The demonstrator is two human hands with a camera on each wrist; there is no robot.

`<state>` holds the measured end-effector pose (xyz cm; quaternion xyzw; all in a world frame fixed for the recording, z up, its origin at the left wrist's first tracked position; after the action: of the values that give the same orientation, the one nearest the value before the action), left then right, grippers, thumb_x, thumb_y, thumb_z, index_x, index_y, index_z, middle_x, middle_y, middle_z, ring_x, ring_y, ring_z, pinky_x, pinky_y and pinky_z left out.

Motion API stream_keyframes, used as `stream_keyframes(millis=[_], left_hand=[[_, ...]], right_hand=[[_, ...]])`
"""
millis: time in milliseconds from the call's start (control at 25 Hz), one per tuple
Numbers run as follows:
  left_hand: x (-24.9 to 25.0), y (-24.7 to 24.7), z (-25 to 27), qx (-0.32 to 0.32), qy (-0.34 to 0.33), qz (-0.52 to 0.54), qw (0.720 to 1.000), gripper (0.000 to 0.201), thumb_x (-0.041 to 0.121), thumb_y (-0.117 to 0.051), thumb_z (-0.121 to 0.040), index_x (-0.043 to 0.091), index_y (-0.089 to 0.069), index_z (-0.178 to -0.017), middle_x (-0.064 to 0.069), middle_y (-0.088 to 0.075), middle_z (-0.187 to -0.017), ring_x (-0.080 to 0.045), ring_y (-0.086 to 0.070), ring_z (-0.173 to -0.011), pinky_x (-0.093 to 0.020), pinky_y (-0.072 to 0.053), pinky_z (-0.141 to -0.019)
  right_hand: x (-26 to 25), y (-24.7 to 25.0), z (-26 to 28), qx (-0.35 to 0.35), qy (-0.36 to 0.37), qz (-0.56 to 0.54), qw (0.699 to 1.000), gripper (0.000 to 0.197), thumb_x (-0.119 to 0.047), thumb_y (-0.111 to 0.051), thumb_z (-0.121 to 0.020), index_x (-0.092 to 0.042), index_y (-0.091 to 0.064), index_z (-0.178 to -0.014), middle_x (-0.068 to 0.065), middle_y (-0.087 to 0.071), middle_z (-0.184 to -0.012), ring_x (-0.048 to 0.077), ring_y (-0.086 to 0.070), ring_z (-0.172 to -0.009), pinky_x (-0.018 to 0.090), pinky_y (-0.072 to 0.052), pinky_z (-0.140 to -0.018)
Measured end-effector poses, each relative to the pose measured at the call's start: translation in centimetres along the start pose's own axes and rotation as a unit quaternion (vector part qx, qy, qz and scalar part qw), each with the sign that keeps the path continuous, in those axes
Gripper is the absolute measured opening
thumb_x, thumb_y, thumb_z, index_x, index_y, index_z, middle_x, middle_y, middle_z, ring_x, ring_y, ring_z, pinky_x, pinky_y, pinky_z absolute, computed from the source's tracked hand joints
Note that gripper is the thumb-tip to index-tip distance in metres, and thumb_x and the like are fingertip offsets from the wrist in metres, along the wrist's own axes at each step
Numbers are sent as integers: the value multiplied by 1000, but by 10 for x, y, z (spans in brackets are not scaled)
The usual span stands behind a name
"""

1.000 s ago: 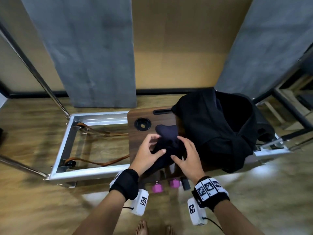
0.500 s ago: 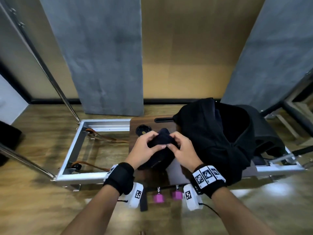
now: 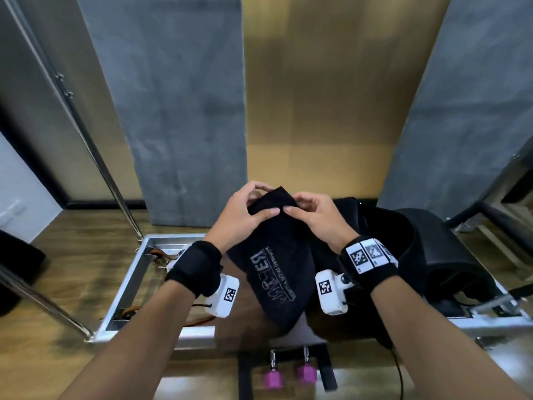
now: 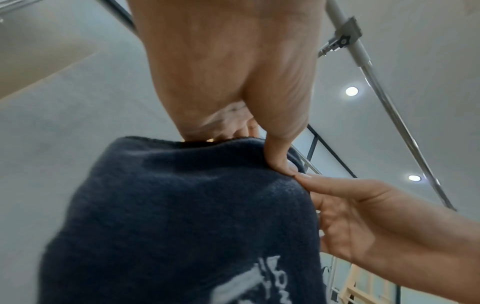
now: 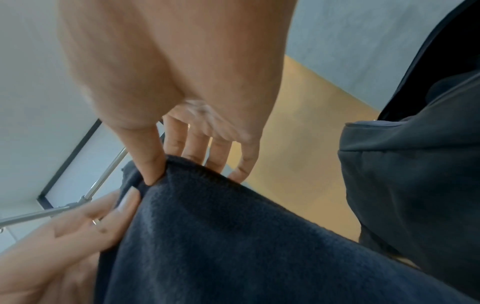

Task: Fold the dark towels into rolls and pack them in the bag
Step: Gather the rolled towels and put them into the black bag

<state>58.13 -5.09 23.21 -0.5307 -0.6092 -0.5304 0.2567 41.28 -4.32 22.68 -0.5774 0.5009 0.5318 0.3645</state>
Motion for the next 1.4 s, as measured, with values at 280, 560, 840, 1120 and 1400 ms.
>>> stream_keyframes(millis=[280,560,840,1120,1400], left_hand=[[1,11,0,-5,11,-81,997,28,43,-87,-81,21,-72,-88,-2,-74,-84,-22,-71,-82,-44,-55,-79],[-22,52,20,-13,97,-103,990,25,36,-97,-73,27,-77,-85,5,-79,-84,-16,-76,-83,-48,-63,-79],[-13,75,35,78,22,165,983,24,28,-84,-90,16,-82,-110,-7,-80,-113,-18,-76,-107,-22,-57,-90],[-40,69,36,141,77,199,967,15,17,-78,-95,8,-80,-107,-8,-81,-106,-16,-77,-101,-23,-57,-86],[-20,93,29,194,-9,106,975,18,15,-84,-89,10,-81,-106,-4,-75,-112,-7,-68,-104,-17,-49,-88]], right_hand=[[-18,-8,-3,-8,14,19,1000,23,-11,-81,-90,-2,-72,-109,16,-77,-108,24,-73,-97,38,-58,-93],[-16,25,3,121,7,-13,993,10,-6,-78,-91,-2,-72,-98,12,-80,-93,26,-78,-89,36,-62,-80],[-29,36,12,95,-10,2,995,7,-11,-74,-96,-5,-71,-99,22,-78,-91,21,-74,-80,28,-60,-72],[-2,35,-4,136,-58,36,988,7,-4,-82,-87,-8,-77,-90,9,-80,-90,14,-74,-84,39,-60,-86],[-23,44,-4,215,60,59,973,14,-9,-82,-86,-21,-79,-93,-4,-79,-94,21,-75,-93,34,-60,-81]])
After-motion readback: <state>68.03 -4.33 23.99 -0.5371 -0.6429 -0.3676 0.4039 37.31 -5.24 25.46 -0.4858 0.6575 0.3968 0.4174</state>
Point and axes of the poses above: each hand's wrist, its own z-axis away from the middle knuckle, its own y-axis out of the back of the hand, x = y × z, the point moved 10 cm from there along -z, towards the middle knuckle
